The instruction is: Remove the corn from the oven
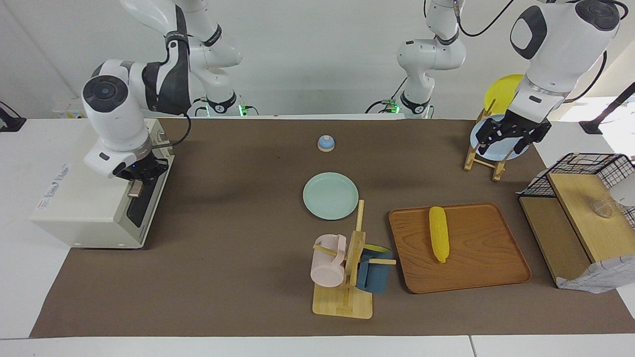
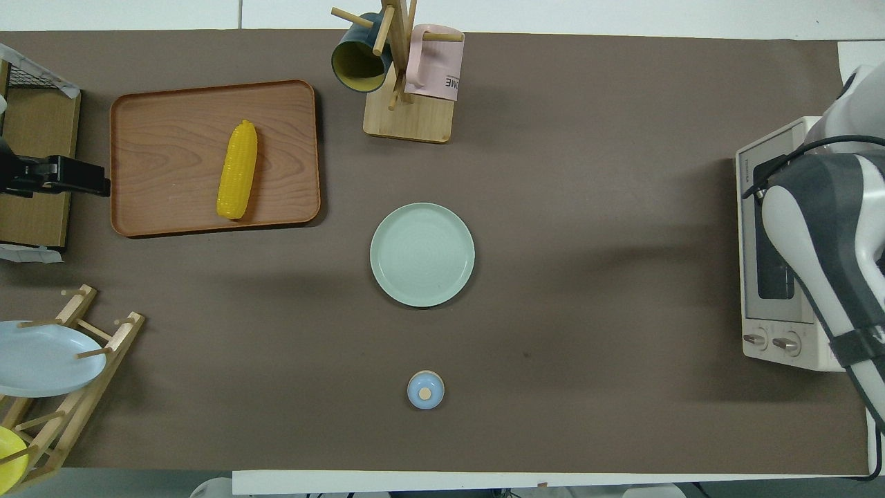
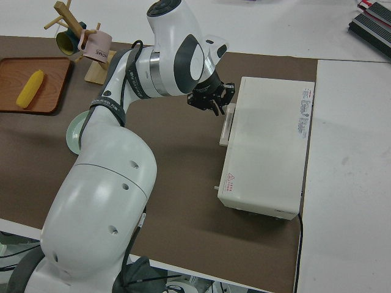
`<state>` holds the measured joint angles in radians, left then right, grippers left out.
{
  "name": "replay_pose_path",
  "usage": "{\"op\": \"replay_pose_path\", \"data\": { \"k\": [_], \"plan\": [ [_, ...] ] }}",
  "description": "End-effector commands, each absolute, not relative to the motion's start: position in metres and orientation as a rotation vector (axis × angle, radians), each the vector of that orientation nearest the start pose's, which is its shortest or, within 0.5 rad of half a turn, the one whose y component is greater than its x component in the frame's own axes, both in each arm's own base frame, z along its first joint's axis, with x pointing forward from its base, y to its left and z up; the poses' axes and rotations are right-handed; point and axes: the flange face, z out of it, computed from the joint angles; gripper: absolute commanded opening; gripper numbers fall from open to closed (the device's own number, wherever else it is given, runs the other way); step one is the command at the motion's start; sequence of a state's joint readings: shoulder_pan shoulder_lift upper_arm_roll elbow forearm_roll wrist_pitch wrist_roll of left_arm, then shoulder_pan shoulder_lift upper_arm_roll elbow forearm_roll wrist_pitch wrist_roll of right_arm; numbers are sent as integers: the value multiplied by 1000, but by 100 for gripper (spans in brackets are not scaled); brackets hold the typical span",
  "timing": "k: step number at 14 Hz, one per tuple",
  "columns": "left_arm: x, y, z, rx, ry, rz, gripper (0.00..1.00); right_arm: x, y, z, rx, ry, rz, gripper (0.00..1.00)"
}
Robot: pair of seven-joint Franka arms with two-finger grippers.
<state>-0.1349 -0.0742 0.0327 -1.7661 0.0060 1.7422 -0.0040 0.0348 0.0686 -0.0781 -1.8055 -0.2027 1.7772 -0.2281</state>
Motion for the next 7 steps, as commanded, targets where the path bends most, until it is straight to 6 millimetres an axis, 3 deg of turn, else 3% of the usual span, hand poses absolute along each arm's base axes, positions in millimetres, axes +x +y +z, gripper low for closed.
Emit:
{"op": "replay_pose_path", "data": {
  "k": [1, 3, 4, 7],
  "plan": [
    [540, -52, 589, -3135, 160, -75, 100, 542, -45, 551, -3199, -304, 86, 100],
    [539, -55, 589, -3134, 167, -56, 100, 530, -70, 608, -3100, -152, 50, 100],
    [535, -54, 591, -3130, 172, -22, 100, 529, -70, 625, -3106, -137, 83, 100],
    [525, -44, 596, -3045, 182, 47, 100, 527, -77, 630, -3107, -59, 147, 100]
  ]
}}
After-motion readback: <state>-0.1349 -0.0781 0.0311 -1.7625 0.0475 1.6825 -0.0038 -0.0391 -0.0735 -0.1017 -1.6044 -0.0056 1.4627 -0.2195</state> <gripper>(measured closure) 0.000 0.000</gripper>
